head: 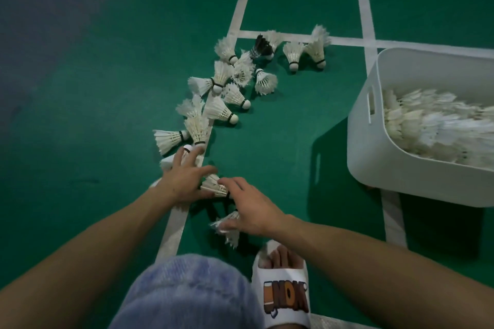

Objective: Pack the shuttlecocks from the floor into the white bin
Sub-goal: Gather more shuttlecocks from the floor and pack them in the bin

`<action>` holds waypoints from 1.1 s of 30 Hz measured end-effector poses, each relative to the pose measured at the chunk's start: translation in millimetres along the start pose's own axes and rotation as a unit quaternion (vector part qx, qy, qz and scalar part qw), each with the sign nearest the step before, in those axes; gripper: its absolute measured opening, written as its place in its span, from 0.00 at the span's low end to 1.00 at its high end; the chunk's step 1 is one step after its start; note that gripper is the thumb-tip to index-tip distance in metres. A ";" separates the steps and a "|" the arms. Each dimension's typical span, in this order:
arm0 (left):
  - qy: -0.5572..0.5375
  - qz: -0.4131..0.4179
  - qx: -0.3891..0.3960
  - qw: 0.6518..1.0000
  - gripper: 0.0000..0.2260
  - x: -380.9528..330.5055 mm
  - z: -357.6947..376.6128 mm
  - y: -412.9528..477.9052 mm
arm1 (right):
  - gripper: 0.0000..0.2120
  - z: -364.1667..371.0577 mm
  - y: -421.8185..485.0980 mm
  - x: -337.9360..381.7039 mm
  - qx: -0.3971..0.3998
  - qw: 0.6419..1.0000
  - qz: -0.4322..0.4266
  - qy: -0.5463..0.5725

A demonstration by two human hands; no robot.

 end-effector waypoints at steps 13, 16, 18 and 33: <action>-0.007 -0.004 -0.017 1.000 0.35 19.6 -6.8 15.0 | 0.37 -5.0 -2.2 15.4 0.043 0.984 -0.122 -0.119; -0.014 -0.015 0.009 1.000 0.33 19.8 -1.1 15.7 | 0.30 2.2 -1.2 12.8 0.052 0.974 -0.129 -0.176; -0.026 -0.009 0.003 1.000 0.30 12.5 -6.1 12.0 | 0.23 4.8 0.7 10.0 0.049 0.972 -0.127 -0.194; -0.096 -0.007 -0.050 0.994 0.28 13.2 -12.3 8.5 | 0.25 3.6 8.3 4.7 0.063 0.976 -0.123 -0.167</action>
Point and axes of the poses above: each hand's wrist, its own y-axis towards the middle knuckle, its own z-axis out of the palm, x = y × z, the point moved 6 cm from there along y, towards the middle knuckle, and after that the axes turned 13 degrees about x, right-handed, at the moved point
